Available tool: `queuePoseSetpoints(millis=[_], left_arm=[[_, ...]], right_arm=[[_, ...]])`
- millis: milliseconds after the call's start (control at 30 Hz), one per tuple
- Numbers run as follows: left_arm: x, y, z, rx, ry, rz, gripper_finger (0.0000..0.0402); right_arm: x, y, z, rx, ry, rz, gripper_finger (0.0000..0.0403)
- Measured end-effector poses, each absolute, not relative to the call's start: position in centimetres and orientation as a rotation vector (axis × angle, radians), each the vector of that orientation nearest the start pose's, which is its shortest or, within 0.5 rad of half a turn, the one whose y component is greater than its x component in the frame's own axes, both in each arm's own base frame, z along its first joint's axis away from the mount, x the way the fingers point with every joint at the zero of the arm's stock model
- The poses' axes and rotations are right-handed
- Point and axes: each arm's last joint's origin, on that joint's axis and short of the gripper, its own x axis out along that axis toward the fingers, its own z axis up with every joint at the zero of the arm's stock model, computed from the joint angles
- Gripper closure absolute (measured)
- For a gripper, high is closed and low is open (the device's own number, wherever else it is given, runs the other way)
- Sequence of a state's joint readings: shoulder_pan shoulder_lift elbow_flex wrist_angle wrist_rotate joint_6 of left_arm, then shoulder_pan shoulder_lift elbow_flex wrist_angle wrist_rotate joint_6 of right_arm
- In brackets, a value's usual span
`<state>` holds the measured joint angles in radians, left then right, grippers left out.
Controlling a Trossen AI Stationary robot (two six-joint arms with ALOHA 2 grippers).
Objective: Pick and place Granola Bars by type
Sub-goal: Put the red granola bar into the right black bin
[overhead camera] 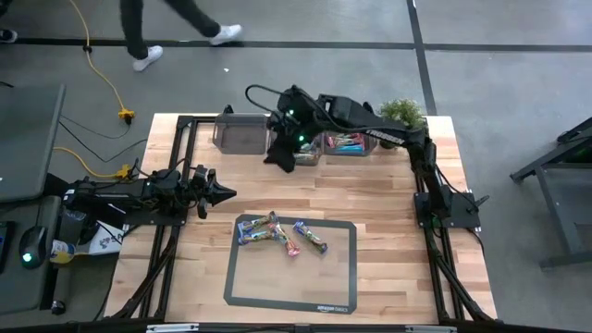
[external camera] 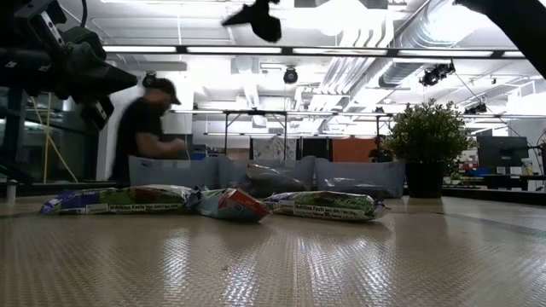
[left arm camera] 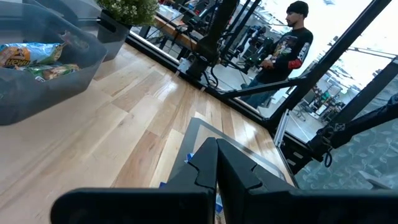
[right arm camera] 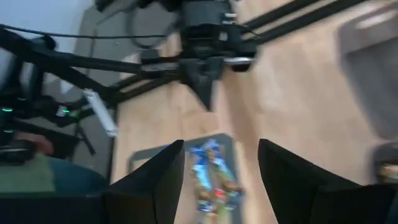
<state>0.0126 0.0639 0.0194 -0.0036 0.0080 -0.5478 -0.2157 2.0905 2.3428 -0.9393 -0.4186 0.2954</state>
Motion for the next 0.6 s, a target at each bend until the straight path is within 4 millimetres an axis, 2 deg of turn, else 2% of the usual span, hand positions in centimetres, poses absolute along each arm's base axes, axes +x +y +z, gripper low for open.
queuePoseSetpoints(millis=[333,600], left_arm=[[10.1,0.1,16.5,-0.548,0.046,0.018,0.0401],[10.1,0.1,16.5,-0.548,0.046,0.018,0.0401]], right_arm=[[44.8,-0.1,39.6,0.569,0.709,0.234,0.0214],[44.8,5.4,39.7,0.545,0.69,0.18,0.0214]])
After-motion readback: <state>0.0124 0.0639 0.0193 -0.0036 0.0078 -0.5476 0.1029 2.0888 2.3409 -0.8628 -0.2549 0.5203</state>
